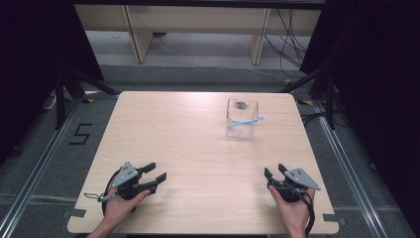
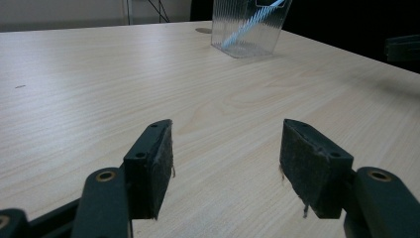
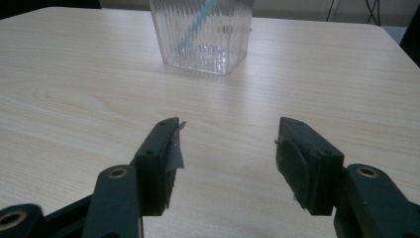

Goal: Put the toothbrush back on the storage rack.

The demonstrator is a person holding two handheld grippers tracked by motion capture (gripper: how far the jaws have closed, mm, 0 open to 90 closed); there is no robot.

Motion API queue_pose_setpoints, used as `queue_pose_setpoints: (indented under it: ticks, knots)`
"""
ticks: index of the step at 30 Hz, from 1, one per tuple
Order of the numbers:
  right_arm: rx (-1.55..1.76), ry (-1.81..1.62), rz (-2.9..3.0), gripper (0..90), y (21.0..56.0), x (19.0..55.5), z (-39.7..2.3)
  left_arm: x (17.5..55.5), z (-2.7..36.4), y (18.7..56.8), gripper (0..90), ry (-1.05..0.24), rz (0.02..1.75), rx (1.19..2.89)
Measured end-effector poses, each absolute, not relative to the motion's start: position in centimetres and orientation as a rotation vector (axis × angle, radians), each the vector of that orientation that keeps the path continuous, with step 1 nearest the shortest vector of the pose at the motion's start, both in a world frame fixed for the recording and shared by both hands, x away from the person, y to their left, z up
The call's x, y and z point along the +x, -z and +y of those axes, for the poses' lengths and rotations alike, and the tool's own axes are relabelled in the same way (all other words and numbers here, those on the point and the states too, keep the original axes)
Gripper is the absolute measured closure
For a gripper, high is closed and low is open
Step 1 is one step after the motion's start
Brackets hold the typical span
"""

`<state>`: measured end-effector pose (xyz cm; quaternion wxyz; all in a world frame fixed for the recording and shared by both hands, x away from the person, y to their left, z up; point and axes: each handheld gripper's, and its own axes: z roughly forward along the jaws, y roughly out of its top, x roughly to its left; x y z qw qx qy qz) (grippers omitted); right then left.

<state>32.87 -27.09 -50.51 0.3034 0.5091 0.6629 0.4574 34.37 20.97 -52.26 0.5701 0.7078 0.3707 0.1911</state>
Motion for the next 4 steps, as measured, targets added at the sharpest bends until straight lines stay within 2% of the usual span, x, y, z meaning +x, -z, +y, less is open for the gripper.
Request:
queue_pose_setpoints:
  ticks: [4]
  knots:
    - [1.336, -1.216, 1.746, 43.4, 50.52, 32.90, -27.11, 34.35, 20.95, 52.26, 37.2, -0.450, 0.869, 1.663]
